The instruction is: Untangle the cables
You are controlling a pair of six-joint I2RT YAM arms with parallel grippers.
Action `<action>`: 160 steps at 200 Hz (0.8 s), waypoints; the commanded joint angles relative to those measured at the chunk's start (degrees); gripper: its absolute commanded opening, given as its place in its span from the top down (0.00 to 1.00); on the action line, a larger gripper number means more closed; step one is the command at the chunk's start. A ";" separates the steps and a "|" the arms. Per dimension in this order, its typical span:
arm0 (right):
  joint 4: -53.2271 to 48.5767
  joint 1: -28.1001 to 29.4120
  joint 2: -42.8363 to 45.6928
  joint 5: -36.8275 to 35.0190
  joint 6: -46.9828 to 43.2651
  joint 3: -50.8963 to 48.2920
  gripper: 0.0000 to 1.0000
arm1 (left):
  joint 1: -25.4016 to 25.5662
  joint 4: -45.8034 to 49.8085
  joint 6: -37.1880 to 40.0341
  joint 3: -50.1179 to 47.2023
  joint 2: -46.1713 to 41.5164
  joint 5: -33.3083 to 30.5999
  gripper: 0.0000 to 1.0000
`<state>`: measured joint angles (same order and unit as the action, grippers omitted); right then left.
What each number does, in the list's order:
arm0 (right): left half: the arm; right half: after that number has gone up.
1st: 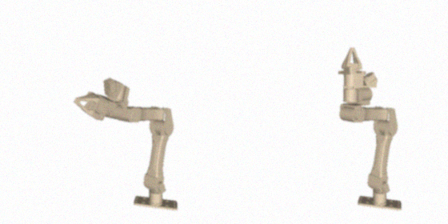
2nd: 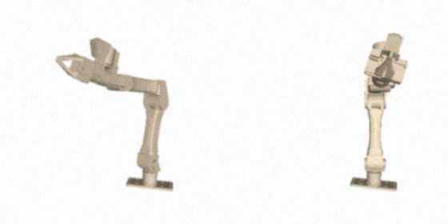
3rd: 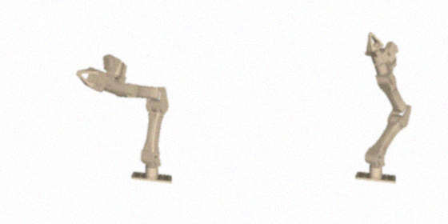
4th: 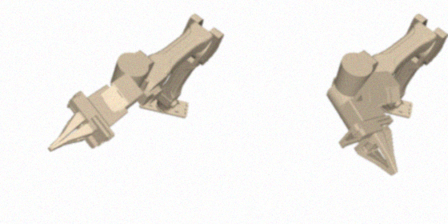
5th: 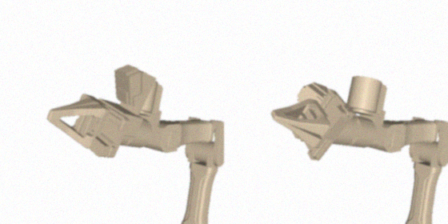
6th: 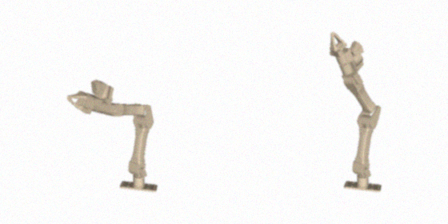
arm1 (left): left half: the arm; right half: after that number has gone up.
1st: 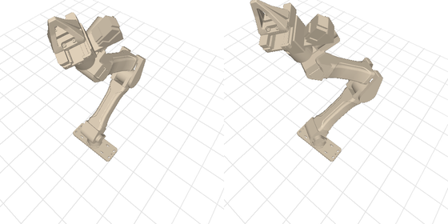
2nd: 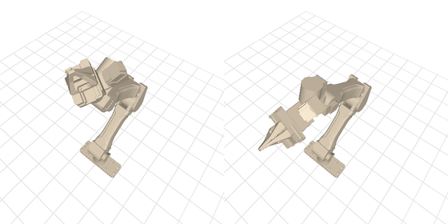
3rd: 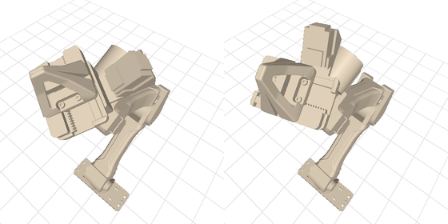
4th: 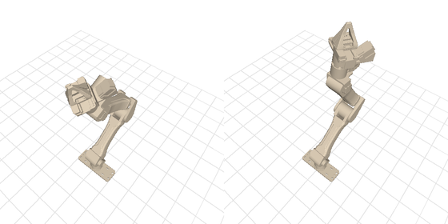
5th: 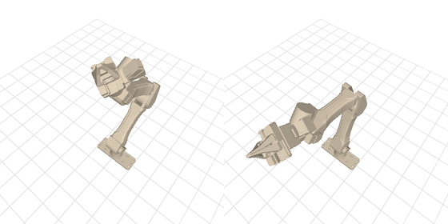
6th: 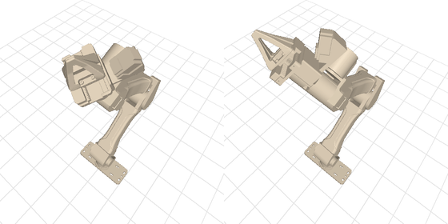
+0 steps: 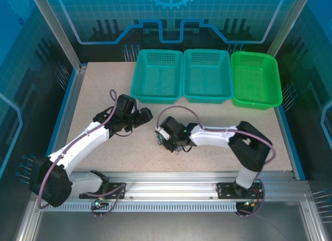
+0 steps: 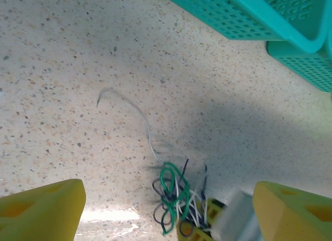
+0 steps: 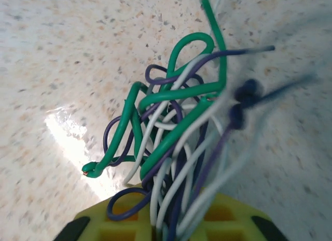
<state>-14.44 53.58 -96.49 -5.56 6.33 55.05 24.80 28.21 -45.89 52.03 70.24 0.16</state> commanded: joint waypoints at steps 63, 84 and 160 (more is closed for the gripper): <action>10.85 0.29 18.31 4.91 -12.21 -7.34 1.00 | -0.10 -5.83 -6.69 2.29 1.65 16.09 0.21; 12.53 0.16 19.57 6.02 -11.47 -8.02 1.00 | -0.12 -6.59 -7.53 1.47 1.72 15.76 0.20; 15.95 0.19 24.20 9.69 -10.62 -10.84 1.00 | -0.28 -10.81 -12.07 -0.17 1.14 11.16 0.67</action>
<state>-1.54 53.58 -74.52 2.48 -4.14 45.12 24.82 19.97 -56.03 52.56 71.33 12.23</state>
